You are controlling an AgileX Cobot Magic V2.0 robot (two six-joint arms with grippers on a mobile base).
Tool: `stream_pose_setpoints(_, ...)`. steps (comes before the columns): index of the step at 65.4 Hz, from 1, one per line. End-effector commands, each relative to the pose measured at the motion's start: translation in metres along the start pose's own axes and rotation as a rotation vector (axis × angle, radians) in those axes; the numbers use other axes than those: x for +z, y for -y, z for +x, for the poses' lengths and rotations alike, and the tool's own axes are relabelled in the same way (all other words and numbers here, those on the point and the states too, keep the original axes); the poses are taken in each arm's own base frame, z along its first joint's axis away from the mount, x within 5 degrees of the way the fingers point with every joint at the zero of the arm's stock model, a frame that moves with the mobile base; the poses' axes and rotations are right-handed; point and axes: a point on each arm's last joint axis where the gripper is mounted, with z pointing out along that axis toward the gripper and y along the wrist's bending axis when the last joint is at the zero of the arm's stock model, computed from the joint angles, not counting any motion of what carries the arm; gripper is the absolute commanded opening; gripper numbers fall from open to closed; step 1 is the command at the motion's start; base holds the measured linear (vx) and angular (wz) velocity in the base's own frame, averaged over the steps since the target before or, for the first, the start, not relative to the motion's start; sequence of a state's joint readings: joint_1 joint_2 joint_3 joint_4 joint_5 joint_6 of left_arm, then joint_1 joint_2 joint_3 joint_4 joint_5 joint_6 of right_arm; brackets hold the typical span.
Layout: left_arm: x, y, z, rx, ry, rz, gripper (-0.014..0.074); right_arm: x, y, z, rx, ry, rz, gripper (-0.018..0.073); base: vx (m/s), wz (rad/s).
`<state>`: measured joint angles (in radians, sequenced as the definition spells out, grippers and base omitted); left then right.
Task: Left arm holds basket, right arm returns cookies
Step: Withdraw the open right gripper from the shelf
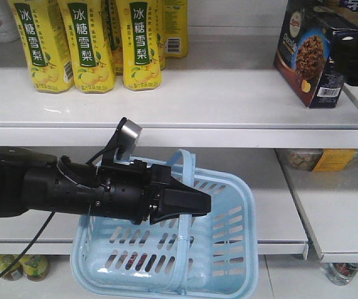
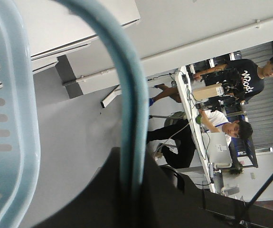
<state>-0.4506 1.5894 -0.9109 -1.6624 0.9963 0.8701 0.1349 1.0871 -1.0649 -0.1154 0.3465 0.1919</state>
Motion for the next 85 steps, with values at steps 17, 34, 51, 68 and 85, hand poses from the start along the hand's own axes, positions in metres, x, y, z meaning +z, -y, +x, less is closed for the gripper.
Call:
stream_pose_setpoints(17,-0.008,0.028,-0.010,0.003,0.079,0.123,-0.0003,-0.063,0.003,-0.014,-0.020,0.127,0.004,0.0517,0.00,0.00)
stream_pose_setpoints(34,-0.008,0.028,-0.010,0.003,0.079,0.123,-0.0003,-0.114,0.008,0.026,-0.030,0.183,0.002,0.0517,0.00,0.00)
stream_pose_setpoints(51,-0.008,0.028,-0.010,0.003,0.079,0.123,-0.0003,-0.152,0.013,0.072,-0.030,0.256,-0.002,0.0517,0.00,0.00)
stream_pose_setpoints(68,-0.008,0.028,-0.010,0.003,0.079,0.123,-0.0003,-0.148,0.017,0.125,-0.066,0.210,0.004,0.0517,0.00,0.00)
stream_pose_setpoints(85,-0.008,0.028,-0.010,0.003,0.079,0.123,-0.0003,-0.130,0.017,0.164,-0.117,0.312,-0.026,0.0517,0.00,0.00)
